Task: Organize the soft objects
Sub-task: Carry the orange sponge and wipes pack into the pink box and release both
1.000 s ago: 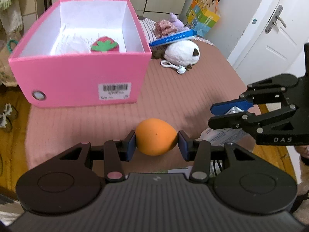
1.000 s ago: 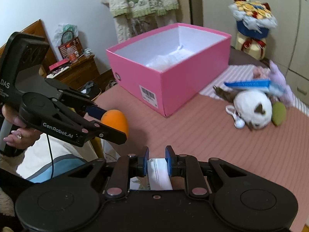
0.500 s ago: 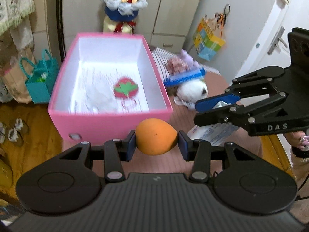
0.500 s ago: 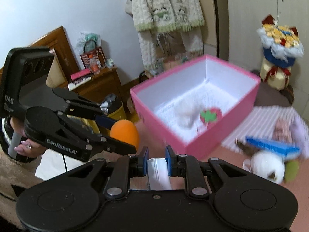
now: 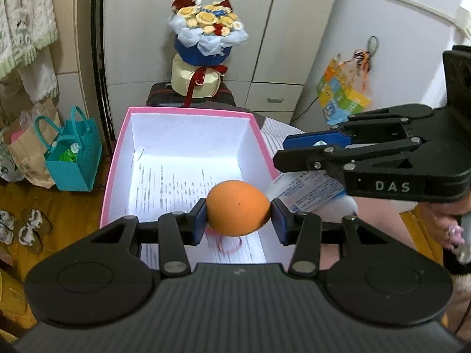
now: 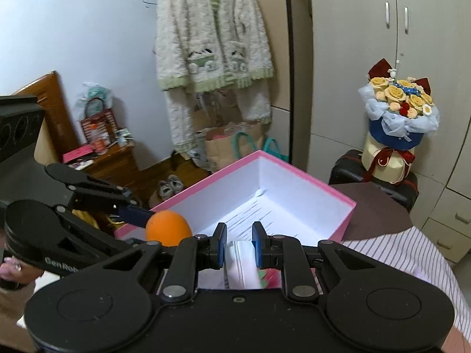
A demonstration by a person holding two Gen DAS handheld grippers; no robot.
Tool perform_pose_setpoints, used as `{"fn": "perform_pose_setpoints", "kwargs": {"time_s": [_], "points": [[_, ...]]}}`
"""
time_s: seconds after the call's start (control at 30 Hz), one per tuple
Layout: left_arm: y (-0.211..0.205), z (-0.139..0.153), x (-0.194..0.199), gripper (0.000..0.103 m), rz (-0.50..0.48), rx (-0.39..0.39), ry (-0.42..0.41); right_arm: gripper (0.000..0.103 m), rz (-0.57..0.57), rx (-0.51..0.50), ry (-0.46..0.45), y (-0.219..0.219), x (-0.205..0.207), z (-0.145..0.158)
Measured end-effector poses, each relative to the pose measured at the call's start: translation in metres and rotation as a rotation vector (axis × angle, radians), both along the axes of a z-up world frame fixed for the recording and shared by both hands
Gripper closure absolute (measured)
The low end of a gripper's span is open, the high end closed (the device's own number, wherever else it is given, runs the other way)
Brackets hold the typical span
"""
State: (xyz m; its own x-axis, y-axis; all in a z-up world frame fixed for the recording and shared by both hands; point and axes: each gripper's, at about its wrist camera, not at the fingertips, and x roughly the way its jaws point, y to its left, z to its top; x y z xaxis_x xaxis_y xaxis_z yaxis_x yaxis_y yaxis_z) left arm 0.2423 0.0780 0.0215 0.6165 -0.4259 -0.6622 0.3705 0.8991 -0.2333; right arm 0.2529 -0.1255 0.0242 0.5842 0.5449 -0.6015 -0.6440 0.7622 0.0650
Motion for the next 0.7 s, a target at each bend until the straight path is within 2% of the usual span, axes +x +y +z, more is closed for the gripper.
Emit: {"fn": "perform_pose_setpoints", "kwargs": {"time_s": [0.07, 0.17, 0.3, 0.43, 0.53, 0.7], "points": [[0.003, -0.009, 0.022, 0.058, 0.031, -0.053, 0.019, 0.081, -0.029, -0.013, 0.013, 0.004, 0.02, -0.007], [0.003, -0.027, 0.051, 0.058, 0.055, -0.071, 0.081, 0.081, -0.074, -0.059, 0.024, 0.01, 0.045, -0.024], [0.002, -0.048, 0.08, 0.059, 0.078, -0.058, 0.135, 0.081, -0.083, -0.049, 0.065, 0.015, 0.08, -0.037], [0.006, -0.061, 0.103, 0.059, 0.121, -0.042, 0.147, 0.081, -0.088, -0.066, 0.097, 0.023, 0.107, -0.054], [0.007, -0.067, 0.113, 0.059, 0.125, -0.016, 0.152, 0.081, -0.087, -0.061, 0.115, 0.027, 0.113, -0.063], [0.013, -0.073, 0.124, 0.055, 0.147, -0.02, 0.158, 0.079, -0.077, -0.056, 0.099, 0.031, 0.123, -0.068]]}}
